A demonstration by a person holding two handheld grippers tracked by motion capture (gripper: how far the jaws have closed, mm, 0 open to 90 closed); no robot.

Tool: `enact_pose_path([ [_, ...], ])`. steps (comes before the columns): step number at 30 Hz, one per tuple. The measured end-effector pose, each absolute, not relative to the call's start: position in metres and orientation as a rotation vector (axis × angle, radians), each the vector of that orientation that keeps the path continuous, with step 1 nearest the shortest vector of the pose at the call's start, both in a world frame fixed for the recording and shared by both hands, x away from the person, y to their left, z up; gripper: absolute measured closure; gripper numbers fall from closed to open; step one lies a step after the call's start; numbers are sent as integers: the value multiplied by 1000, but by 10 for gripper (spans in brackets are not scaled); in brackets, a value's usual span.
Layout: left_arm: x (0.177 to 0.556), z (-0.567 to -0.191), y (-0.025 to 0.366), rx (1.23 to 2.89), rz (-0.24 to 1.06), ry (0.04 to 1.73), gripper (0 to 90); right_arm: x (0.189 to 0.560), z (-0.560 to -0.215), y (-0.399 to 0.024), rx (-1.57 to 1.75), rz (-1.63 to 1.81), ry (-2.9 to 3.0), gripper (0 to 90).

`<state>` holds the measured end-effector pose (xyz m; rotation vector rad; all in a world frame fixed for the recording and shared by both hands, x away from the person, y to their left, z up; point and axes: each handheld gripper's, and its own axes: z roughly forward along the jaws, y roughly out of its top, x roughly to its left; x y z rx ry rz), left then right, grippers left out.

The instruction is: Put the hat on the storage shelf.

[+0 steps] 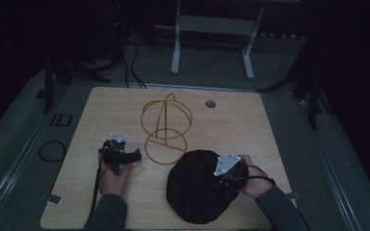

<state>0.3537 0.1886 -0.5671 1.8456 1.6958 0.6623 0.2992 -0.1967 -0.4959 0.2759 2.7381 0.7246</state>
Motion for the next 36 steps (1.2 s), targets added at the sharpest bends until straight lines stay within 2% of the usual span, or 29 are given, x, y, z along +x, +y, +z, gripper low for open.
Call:
enact_pose_path([
  [6,354,-567,189,1846,662,1696,7,297,-500,-197,248,713,2734,517],
  [9,354,-567,189,1846,662,1696,7,297,-500,-197,239,711,2736,567],
  [14,354,-567,189,1846,662,1696,7,300,-498,-198,257,717,2738,729],
  [15,354,-567,189,1846,662,1696,7,300,-498,-198,257,717,2738,729],
  [18,354,-567,189,1846,662,1696,7,301,-496,-199,289,718,2729,820],
  [36,354,-567,189,1846,662,1696,7,304,-467,-220,393,949,2626,850],
])
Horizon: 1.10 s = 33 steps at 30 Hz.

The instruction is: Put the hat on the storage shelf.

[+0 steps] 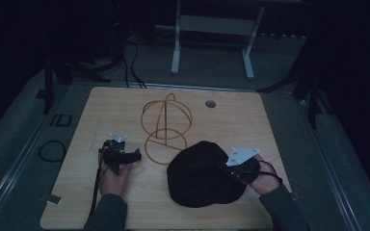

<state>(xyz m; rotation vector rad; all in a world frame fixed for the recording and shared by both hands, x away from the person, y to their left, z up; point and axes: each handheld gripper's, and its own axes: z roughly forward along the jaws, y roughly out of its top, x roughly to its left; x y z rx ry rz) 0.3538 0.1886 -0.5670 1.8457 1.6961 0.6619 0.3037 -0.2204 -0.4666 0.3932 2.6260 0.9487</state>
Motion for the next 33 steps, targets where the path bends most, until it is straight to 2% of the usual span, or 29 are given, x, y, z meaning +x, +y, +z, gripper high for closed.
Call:
enact_pose_path([
  [33,354,-567,189,1847,661,1696,7,312,-415,-240,393,993,2548,849],
])
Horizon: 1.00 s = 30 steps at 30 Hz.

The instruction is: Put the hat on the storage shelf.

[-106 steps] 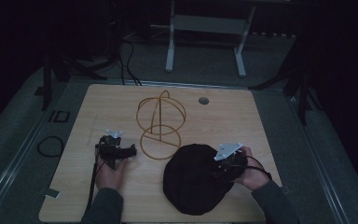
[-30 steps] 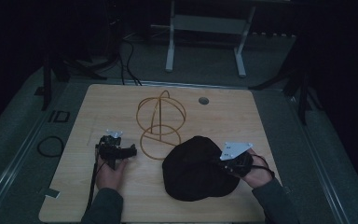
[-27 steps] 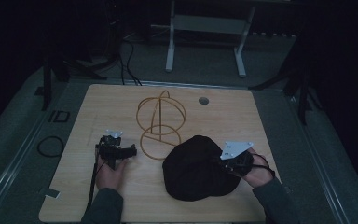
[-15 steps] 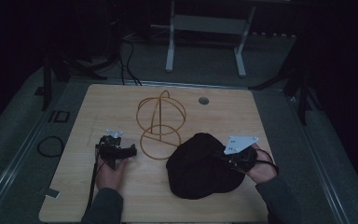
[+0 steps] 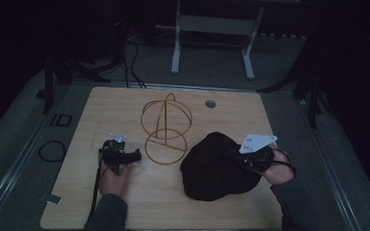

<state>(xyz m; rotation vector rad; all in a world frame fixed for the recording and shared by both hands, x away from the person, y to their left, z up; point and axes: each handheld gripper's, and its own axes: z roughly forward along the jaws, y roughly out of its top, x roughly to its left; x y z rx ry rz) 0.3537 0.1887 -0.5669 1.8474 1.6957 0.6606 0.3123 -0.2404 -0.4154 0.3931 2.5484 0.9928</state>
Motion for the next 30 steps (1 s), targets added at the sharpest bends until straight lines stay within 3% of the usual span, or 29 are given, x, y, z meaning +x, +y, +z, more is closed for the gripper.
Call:
enact_pose_path([
  [30,354,-567,189,1847,660,1696,7,350,-384,-269,622,1085,2403,849],
])
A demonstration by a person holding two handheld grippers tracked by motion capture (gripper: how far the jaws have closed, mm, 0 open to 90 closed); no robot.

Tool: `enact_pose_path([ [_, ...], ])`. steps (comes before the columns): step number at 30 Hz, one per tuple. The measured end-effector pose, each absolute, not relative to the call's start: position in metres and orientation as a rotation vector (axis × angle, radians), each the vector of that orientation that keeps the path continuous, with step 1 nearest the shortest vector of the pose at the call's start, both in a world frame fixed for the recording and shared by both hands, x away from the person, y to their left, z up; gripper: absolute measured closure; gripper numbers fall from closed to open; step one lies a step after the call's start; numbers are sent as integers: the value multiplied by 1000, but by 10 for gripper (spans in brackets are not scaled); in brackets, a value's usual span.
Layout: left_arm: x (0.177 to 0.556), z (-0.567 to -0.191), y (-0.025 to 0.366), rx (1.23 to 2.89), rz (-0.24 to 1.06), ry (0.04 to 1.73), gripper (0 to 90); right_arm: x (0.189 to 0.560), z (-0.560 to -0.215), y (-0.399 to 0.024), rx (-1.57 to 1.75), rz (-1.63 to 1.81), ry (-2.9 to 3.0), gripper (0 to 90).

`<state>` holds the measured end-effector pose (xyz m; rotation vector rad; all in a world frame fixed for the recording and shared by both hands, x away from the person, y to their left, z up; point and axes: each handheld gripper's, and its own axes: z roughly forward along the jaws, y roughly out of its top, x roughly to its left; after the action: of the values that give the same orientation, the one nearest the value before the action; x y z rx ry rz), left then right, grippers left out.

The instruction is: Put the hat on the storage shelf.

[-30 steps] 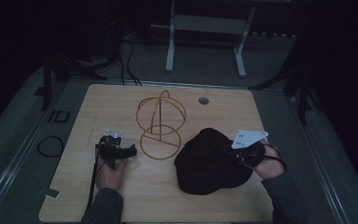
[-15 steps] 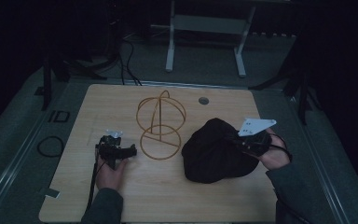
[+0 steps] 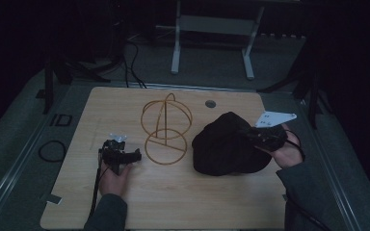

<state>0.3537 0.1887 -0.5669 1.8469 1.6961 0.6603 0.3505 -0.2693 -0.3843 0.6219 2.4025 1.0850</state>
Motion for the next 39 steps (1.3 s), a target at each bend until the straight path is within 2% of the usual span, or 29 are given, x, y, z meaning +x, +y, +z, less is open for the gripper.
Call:
enact_pose_path([
  [39,354,-567,189,1845,660,1697,7,372,-339,-287,833,1306,2176,851],
])
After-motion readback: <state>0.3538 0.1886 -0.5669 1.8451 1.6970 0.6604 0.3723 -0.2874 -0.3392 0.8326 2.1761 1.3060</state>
